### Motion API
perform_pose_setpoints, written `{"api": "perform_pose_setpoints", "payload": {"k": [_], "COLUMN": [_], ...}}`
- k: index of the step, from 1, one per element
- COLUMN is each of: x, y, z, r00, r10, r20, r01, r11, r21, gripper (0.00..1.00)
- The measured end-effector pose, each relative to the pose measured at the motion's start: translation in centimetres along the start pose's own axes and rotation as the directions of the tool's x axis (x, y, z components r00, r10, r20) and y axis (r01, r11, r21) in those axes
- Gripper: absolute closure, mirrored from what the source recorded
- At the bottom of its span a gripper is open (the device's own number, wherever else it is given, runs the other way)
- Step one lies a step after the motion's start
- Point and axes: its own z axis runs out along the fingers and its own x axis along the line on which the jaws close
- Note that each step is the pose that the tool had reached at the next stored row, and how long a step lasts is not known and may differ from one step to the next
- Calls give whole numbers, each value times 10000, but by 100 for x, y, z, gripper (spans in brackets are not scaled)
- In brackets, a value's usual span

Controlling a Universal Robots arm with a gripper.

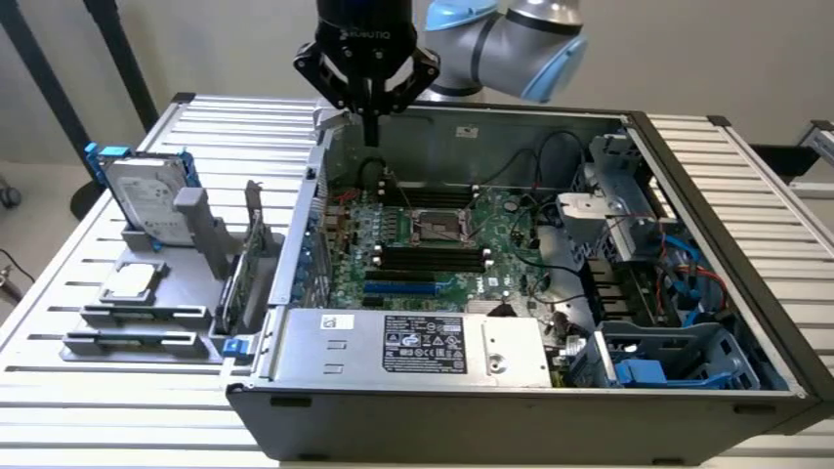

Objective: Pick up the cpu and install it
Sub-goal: 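Reach for the cpu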

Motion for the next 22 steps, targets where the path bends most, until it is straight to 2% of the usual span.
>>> {"api": "perform_pose_setpoints", "payload": {"k": [22], "x": [1000], "y": [-71], "z": [-22], "r00": [10000], "r10": [-1], "r20": [1], "r01": [1], "r11": [10000], "r21": [0], "gripper": [89]}}
